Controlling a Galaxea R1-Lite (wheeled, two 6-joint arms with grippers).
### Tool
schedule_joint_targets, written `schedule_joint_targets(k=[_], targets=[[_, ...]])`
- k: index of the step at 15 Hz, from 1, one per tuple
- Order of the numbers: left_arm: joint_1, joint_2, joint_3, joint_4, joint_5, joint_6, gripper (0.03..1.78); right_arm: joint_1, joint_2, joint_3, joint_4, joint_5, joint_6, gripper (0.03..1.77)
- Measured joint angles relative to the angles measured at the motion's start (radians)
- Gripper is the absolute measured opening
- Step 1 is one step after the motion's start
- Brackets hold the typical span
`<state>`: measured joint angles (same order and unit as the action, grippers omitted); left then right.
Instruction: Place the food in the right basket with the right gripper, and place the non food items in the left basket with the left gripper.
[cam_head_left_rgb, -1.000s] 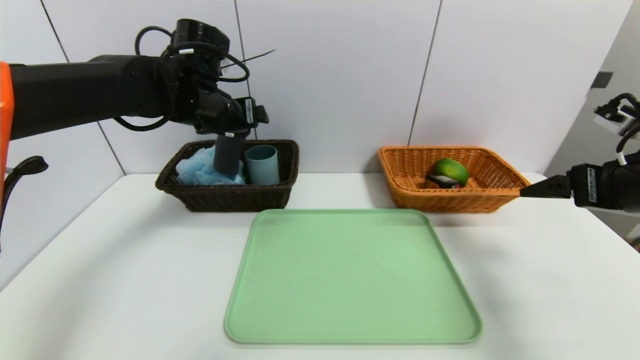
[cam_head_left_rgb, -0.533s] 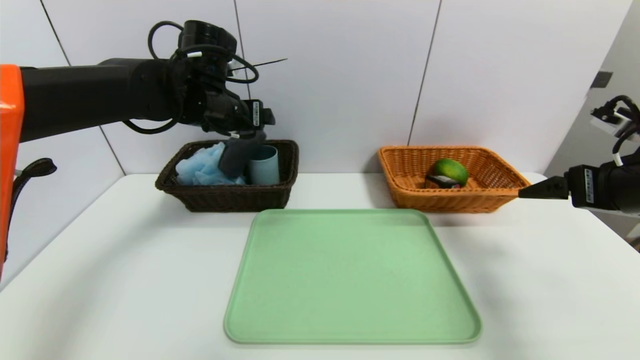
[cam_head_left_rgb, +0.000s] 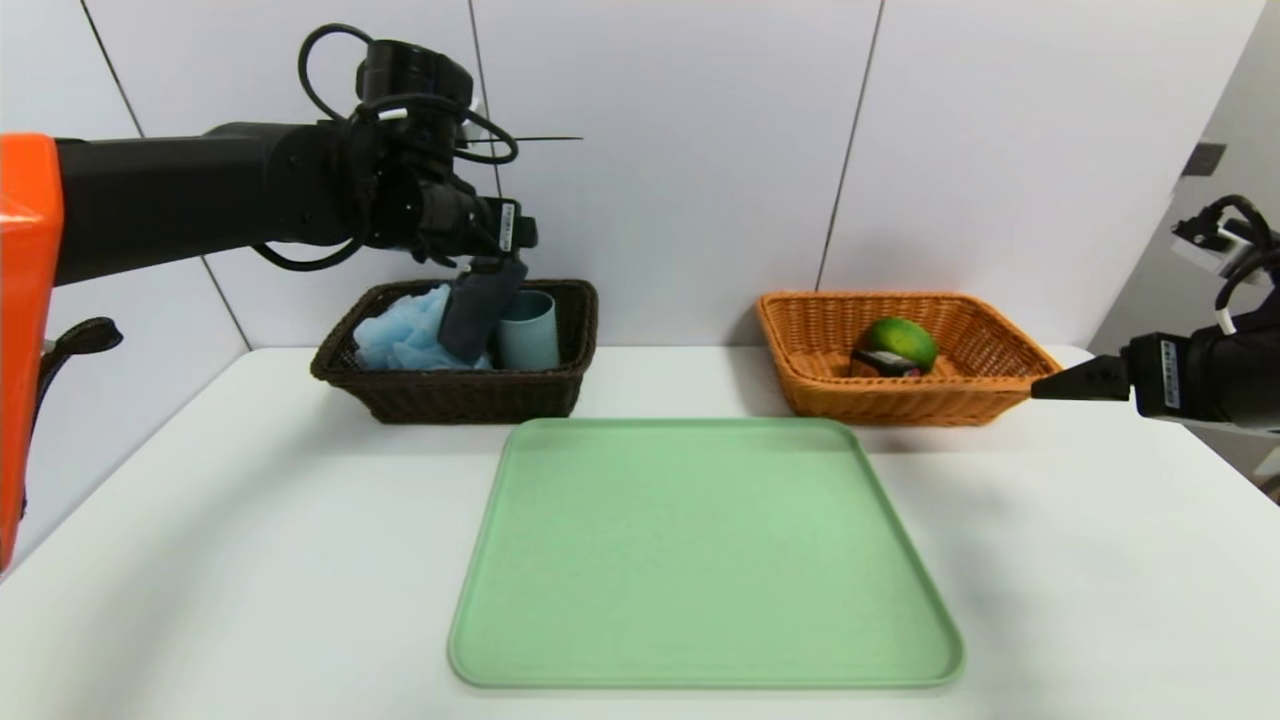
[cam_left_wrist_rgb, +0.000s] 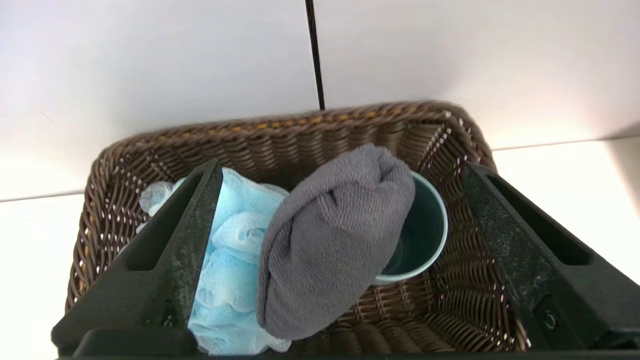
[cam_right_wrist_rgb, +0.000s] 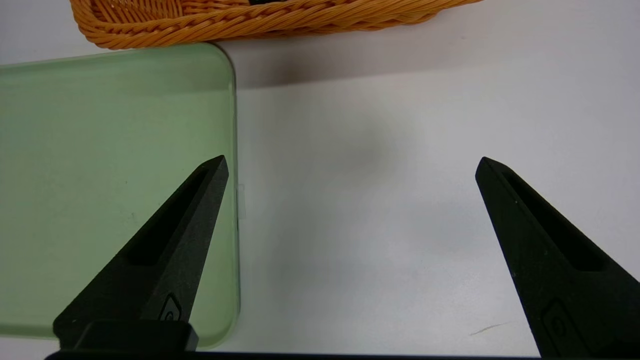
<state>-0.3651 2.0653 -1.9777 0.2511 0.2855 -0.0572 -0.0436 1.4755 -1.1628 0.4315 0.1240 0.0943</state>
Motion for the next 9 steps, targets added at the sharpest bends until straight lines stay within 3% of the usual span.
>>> schedule_joint_targets(k=[6,9], targets=[[0.005,-0.147,0.006,-0.004,0.035,-0.027,1.69,0.003,-0.001,-0.006,-0.01,-0.001,-0.006,1.71],[-0.008,-0.269,0.075,0.059,0.046,-0.062,1.69,0.011,-0.016,-0.002,-0.106,-0.001,-0.081,1.71]])
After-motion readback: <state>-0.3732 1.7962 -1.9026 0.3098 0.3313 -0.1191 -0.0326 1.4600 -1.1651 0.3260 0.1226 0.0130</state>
